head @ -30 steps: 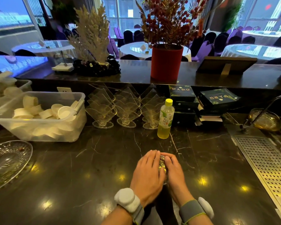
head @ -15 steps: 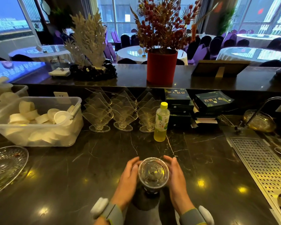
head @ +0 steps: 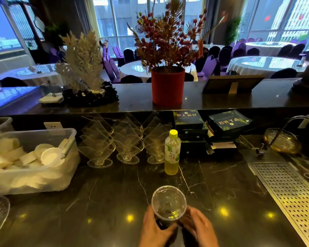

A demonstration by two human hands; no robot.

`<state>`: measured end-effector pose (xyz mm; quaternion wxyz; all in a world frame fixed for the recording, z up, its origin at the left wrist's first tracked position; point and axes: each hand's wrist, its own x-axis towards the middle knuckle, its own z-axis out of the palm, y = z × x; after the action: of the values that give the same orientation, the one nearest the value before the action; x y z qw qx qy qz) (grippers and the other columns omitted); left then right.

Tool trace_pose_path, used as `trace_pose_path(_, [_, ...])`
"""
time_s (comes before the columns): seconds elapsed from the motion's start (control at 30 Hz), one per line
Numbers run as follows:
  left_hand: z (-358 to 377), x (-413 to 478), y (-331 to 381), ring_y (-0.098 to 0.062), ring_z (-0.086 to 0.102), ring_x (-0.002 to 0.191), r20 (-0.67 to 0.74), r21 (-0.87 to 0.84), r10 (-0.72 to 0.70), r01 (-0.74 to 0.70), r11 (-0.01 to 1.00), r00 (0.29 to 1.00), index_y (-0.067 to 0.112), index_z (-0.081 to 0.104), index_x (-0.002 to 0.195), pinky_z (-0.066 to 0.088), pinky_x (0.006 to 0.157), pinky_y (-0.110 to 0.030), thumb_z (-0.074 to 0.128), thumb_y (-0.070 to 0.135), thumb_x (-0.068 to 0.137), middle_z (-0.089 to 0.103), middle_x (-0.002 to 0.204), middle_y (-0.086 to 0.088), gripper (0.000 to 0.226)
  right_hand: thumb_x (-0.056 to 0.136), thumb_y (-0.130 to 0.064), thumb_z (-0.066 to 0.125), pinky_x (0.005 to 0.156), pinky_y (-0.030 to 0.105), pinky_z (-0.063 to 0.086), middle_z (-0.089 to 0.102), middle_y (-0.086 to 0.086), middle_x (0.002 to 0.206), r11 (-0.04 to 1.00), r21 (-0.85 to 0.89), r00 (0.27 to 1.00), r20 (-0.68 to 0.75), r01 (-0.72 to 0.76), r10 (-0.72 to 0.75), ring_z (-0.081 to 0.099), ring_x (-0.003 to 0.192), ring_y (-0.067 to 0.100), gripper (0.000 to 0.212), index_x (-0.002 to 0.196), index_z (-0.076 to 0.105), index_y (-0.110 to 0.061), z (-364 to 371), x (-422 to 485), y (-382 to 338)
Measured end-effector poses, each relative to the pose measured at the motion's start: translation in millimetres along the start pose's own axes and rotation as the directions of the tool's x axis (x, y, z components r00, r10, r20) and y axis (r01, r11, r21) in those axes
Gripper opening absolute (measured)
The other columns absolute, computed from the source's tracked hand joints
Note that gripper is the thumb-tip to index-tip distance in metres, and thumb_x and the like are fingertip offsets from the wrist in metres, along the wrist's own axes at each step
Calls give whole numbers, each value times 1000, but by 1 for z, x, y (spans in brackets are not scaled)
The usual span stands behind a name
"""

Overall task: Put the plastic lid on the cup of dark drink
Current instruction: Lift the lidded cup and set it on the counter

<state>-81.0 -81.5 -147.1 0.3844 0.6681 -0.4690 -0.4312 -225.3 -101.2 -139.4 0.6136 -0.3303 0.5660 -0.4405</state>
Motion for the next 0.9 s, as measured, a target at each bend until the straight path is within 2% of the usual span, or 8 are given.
trace_pose_path(0.1, [0, 28, 20, 3, 52, 98, -58, -66, 23, -27, 997, 998, 48, 43, 94, 40, 79, -8, 85, 24, 53, 52, 107, 13, 64, 96, -12, 41, 69, 28, 51, 69, 17, 96, 999, 51, 1000, -8, -3, 3, 64, 88, 31, 25, 96, 65, -5, -7, 5, -6])
trace_pose_path(0.17, [1, 48, 27, -6, 51, 109, -82, -50, 52, -57, 997, 995, 52, 42, 97, 42, 94, -24, 85, 29, 53, 54, 117, 10, 66, 96, -12, 40, 59, 21, 53, 69, 10, 91, 998, 62, 999, -46, -6, 9, 64, 81, 23, 25, 91, 65, -8, -12, 13, -6])
trace_pose_path(0.23, [2, 63, 34, -10, 49, 115, -91, -20, 64, -66, 998, 994, 55, 39, 99, 39, 103, -34, 85, 30, 54, 53, 122, 8, 68, 96, -11, 41, 61, 23, 52, 70, 7, 88, 999, 53, 998, -59, -10, 13, 64, 80, 22, 25, 90, 65, -8, -16, 18, -7])
trace_pose_path(0.4, [7, 86, 37, -11, 48, 116, -68, 7, 84, -84, 996, 994, 52, 39, 101, 38, 102, -33, 85, 29, 58, 53, 122, 7, 67, 95, -9, 43, 69, 27, 45, 70, 9, 86, 998, 62, 997, -66, -30, 34, 64, 79, 22, 23, 87, 65, -6, -24, 29, -7])
trace_pose_path(0.53, [11, 89, 37, -9, 46, 109, -80, 3, 57, -57, 998, 995, 33, 39, 118, 36, 96, -26, 83, 25, 63, 50, 126, 2, 71, 95, -7, 42, 69, 27, 42, 70, 9, 84, 999, 28, 997, -68, -32, 34, 63, 80, 22, 25, 83, 64, -8, -23, 32, -9])
trace_pose_path(0.7, [7, 91, 44, -7, 44, 113, -23, 75, 48, -46, 996, 999, 25, 34, 131, 32, 99, -24, 80, 22, 68, 48, 134, 3, 79, 94, -7, 45, 66, 26, 42, 71, 10, 81, 999, 17, 996, -82, -29, 30, 64, 78, 24, 22, 86, 65, -5, -19, 30, -9])
trace_pose_path(0.8, [-2, 87, 43, -16, 39, 128, 18, 188, 53, -55, 981, 998, 20, 29, 137, 30, 111, -30, 77, 19, 71, 38, 142, -2, 82, 95, -8, 43, 66, 24, 43, 69, 12, 85, 1000, 10, 997, -70, -19, 20, 63, 75, 22, 21, 89, 63, -6, -16, 26, -18])
trace_pose_path(0.9, [-23, 74, 42, -21, 40, 128, 21, 219, 4, -9, 976, 1000, 14, 29, 139, 33, 112, -35, 68, 16, 80, 33, 143, -8, 71, 96, -14, 41, 62, 19, 47, 69, 14, 93, 1000, -5, 1000, -6, 14, -14, 64, 79, 19, 24, 102, 62, -5, -13, 23, -35])
